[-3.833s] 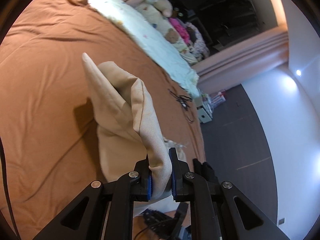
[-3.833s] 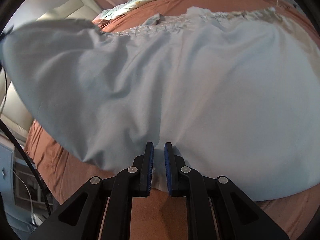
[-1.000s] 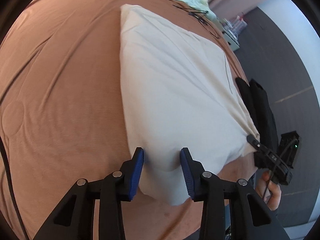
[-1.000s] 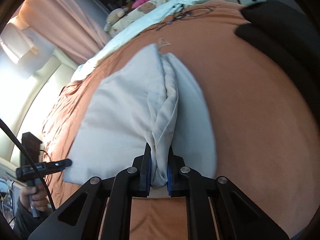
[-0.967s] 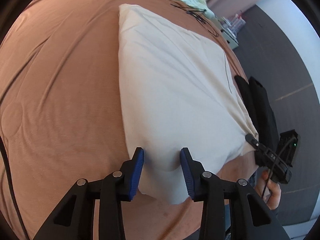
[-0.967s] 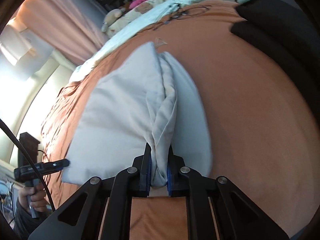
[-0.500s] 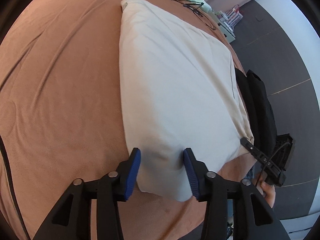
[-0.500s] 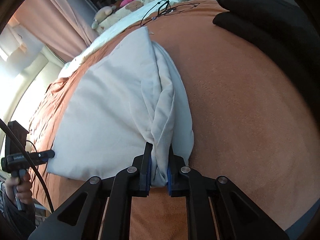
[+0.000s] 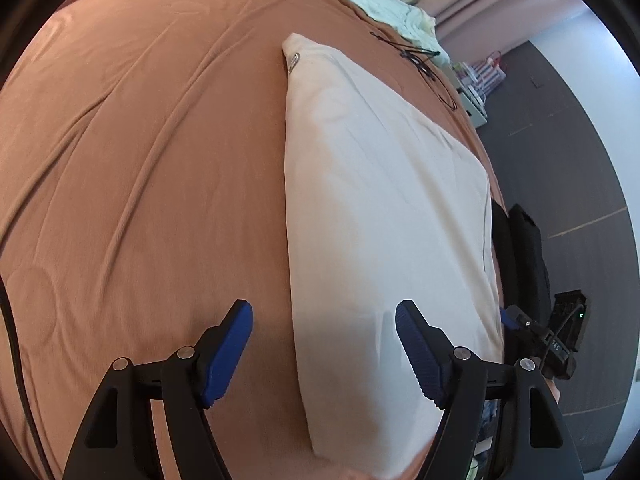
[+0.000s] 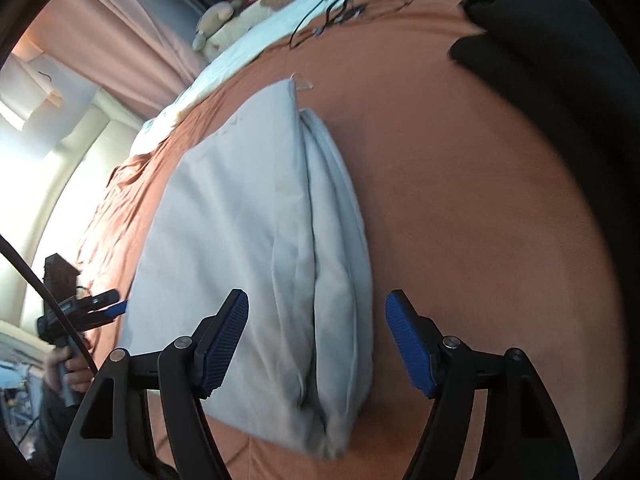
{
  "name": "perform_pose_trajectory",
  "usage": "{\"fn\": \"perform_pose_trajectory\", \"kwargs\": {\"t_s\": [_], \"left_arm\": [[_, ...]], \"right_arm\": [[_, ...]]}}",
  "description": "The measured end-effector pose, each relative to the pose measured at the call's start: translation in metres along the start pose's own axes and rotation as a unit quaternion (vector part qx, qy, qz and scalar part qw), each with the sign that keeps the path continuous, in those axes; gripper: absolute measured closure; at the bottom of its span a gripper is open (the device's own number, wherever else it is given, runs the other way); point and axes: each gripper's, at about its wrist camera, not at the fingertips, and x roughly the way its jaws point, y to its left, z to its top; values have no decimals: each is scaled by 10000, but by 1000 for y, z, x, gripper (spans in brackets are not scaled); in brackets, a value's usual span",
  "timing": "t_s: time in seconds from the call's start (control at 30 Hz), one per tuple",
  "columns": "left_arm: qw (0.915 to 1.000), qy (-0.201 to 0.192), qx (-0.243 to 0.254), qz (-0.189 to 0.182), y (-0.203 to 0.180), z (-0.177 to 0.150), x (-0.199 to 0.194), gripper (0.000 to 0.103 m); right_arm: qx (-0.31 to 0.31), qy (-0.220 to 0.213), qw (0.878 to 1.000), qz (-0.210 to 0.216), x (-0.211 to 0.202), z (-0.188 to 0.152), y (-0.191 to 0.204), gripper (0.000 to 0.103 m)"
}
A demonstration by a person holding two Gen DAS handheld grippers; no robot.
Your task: Fold large clothes
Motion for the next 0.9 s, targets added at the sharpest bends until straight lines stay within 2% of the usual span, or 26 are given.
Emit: {"fn": "perform_pose_trajectory", "kwargs": {"t_s": [0.13,0.3,0.6,0.77,0.87,0.9], "left_arm": [[10000,-9,-44,-45,1,19,10,28],[10000,78,-52,-31,3,44,32,28],[9996,109,-180,-203,13,78,60,28],[9996,110,-185,-207,13,94,71,28],[9995,133,-210,-202,12,104,76,29],[9995,127,-240,-176,13,107,78,30]], "right_arm": [[98,274,9992,268,24,28,-10,33],[64,533,9978,381,58,62,-16,33],[65,853,9896,1159,112,116,-27,33],[-32,1060,9879,1128,139,137,-22,38],[-122,1171,9887,931,148,144,-17,45],[-141,1179,9893,842,149,145,-16,53]]}}
